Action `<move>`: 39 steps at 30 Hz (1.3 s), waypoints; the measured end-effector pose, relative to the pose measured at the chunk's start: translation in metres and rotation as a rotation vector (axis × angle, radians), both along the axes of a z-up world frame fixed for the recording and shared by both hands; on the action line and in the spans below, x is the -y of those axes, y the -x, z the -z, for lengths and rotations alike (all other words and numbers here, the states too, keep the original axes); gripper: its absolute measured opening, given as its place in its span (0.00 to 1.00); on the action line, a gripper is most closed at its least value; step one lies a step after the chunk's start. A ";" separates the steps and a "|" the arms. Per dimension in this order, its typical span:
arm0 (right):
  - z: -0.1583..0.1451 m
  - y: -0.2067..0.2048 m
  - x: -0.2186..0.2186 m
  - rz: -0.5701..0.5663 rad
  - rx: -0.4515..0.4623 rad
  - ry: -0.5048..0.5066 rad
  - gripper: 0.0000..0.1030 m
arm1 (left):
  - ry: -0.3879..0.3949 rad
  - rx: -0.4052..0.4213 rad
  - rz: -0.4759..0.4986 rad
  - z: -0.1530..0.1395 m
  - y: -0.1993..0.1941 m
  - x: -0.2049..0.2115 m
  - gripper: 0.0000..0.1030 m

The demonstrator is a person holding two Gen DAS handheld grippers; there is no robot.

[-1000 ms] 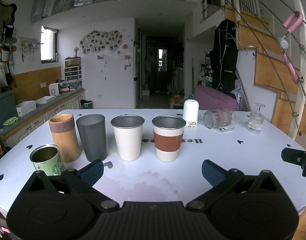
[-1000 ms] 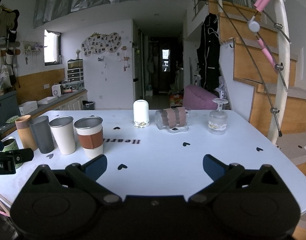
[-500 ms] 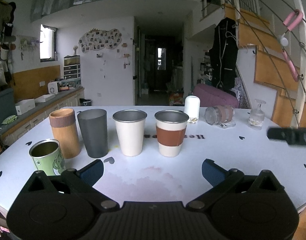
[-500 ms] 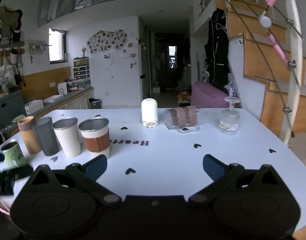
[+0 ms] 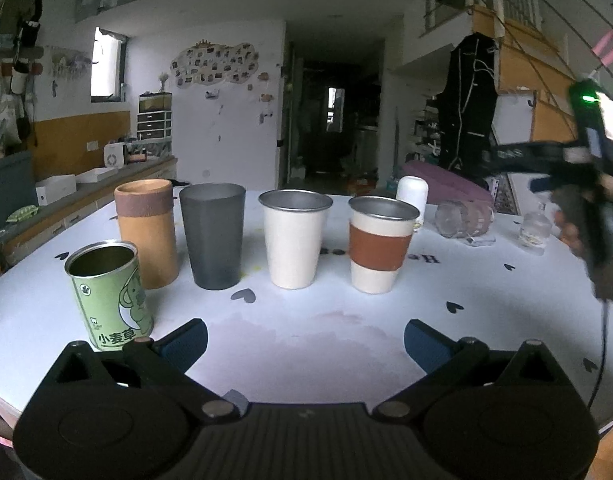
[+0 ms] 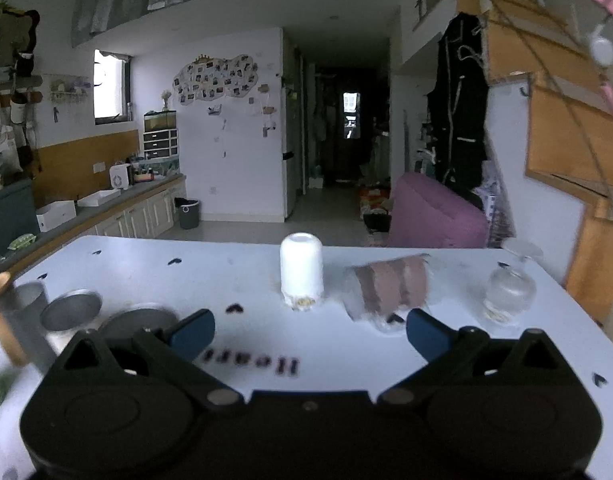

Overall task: Flip cup upright
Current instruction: 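Move the right tool to the upside-down white cup and close around it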

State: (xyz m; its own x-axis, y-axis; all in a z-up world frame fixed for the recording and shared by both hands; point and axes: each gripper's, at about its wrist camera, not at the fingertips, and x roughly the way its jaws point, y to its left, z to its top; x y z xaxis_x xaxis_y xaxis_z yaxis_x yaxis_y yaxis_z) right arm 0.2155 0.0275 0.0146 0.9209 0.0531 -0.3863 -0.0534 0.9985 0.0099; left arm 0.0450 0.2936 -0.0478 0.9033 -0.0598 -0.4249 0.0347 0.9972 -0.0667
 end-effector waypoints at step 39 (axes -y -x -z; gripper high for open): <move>0.031 -0.177 0.002 0.034 -0.190 -0.114 0.61 | 0.102 -0.142 -0.023 0.016 -0.036 -0.028 1.00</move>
